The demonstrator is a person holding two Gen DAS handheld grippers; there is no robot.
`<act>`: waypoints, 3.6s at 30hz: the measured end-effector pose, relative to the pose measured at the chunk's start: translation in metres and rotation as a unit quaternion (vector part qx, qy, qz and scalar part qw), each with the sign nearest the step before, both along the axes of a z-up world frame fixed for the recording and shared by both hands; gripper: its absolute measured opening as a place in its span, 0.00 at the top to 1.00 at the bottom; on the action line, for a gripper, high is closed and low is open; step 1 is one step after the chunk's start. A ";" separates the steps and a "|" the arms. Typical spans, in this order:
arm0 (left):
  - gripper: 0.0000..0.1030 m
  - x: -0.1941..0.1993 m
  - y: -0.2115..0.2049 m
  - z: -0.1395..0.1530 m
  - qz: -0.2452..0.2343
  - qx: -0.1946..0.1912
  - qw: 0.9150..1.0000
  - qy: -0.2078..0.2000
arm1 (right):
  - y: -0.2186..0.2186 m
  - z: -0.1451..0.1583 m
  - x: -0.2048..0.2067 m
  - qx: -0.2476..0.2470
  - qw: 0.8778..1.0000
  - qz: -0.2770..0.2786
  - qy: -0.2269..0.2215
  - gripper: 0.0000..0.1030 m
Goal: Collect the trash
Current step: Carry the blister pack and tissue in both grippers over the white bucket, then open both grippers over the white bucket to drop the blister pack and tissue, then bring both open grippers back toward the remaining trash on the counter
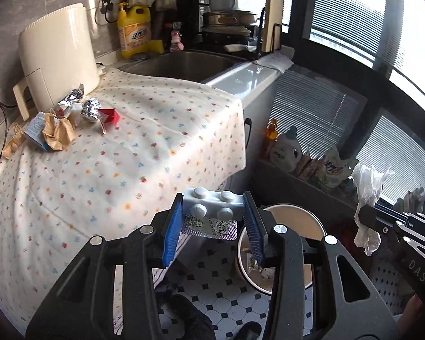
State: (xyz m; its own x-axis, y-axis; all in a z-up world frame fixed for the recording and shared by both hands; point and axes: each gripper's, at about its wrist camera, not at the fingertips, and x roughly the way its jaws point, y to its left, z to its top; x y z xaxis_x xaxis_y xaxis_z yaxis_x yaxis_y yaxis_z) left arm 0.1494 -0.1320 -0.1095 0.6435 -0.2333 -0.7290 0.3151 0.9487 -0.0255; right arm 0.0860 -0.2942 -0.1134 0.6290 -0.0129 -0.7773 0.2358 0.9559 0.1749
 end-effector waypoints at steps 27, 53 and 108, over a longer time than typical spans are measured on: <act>0.60 -0.004 -0.108 -0.112 -0.131 0.004 0.987 0.088 | -0.077 -0.101 -0.045 0.020 0.989 -0.109 0.097 0.93; 0.24 0.031 -0.031 -0.069 -0.072 -0.024 0.996 0.052 | -0.034 -0.083 0.007 0.019 0.995 -0.069 0.065 0.93; 0.27 -0.014 0.183 0.075 0.217 -0.021 0.972 -0.091 | 0.170 0.057 0.060 0.000 0.970 0.230 -0.081 0.34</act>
